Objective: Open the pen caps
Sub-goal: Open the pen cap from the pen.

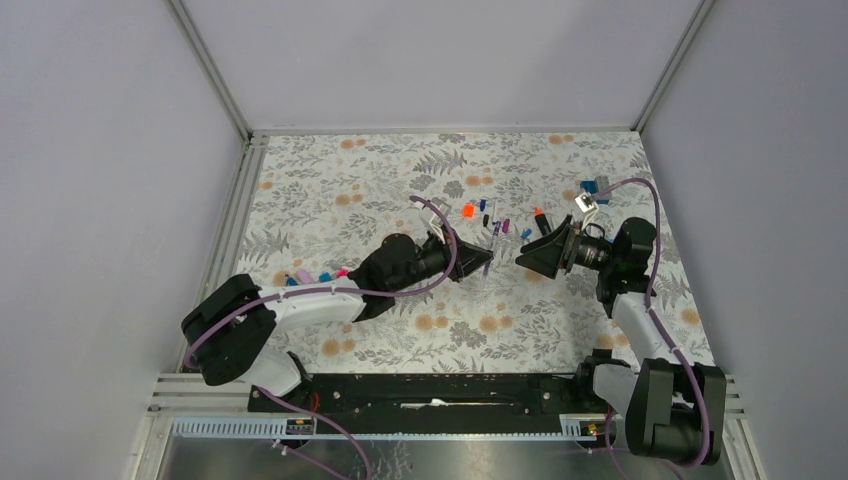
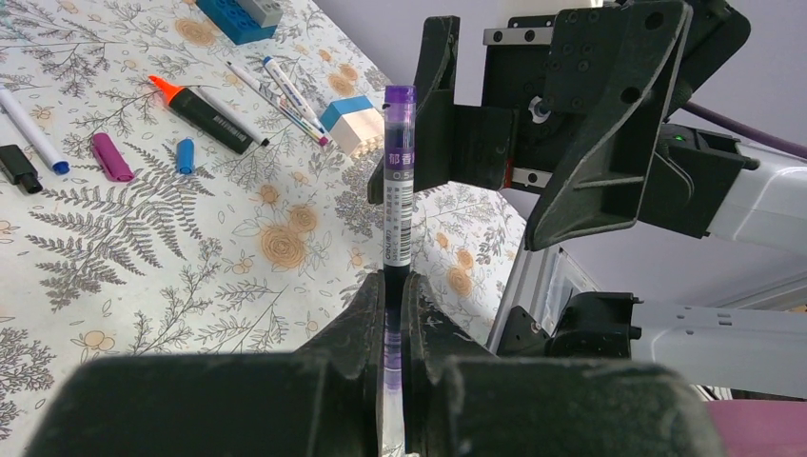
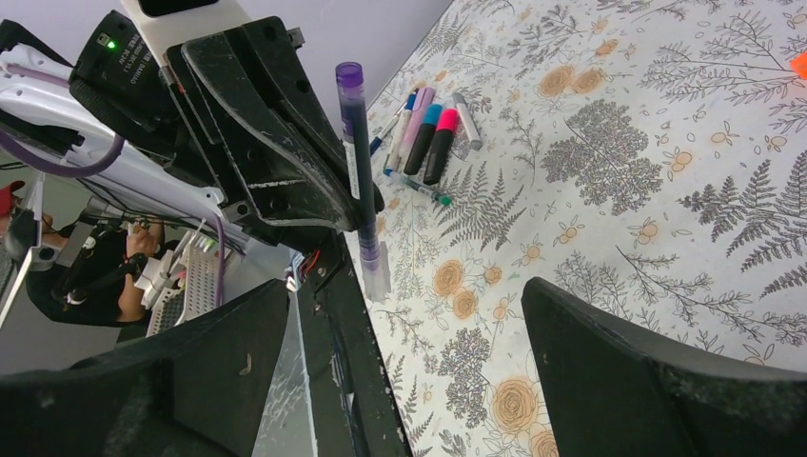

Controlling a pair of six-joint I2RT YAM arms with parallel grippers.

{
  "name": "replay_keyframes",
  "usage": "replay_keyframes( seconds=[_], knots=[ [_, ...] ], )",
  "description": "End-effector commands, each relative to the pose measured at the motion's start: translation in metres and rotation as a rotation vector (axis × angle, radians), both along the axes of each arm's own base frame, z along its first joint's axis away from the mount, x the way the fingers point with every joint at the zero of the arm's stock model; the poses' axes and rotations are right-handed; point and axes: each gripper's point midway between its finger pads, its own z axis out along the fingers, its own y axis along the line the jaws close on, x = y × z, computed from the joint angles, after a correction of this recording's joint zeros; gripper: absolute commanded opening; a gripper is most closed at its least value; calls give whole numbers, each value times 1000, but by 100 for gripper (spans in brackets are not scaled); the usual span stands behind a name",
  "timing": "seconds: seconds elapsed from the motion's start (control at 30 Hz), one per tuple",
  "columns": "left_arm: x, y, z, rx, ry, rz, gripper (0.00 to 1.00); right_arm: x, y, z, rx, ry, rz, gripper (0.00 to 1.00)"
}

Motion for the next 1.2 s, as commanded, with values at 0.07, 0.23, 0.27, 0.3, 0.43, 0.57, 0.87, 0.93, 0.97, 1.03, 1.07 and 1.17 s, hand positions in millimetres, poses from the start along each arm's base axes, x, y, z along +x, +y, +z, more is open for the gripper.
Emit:
replay_keyframes(
  seconds=[0.07, 0.23, 0.27, 0.3, 0.43, 0.57, 0.87, 0.93, 0.97, 1.03, 1.07, 1.17],
  knots=[
    [3, 0, 29, -93, -63, 31, 0, 6, 2, 8, -6, -50, -3, 100],
    [2, -2, 29, -98, -66, 27, 0, 7, 2, 6, -10, -47, -3, 100],
    [3, -2, 29, -97, -65, 29, 0, 7, 2, 6, -11, -47, -3, 100],
    [2, -2, 29, -97, -66, 28, 0, 7, 2, 5, -11, -45, -3, 100],
    [2, -2, 28, -94, -71, 29, 0, 7, 1, 4, -14, -46, -2, 100],
    [2, -2, 29, -94, -74, 27, 0, 7, 1, 4, -17, -47, -2, 99],
    [2, -4, 30, -89, -79, 23, 0, 7, 1, 4, -19, -51, 0, 100],
    [2, -4, 31, -89, -80, 25, 0, 7, 1, 4, -20, -51, 0, 100],
    [2, -3, 31, -88, -82, 26, 0, 7, 1, 4, -20, -52, 0, 100],
    [2, -4, 30, -88, -81, 25, 0, 7, 1, 3, -20, -50, 0, 100],
    [2, -4, 30, -87, -80, 24, 0, 7, 1, 3, -20, -50, 0, 100],
    [1, -4, 30, -87, -83, 24, 0, 7, 1, 3, -21, -51, -1, 100]
  ],
)
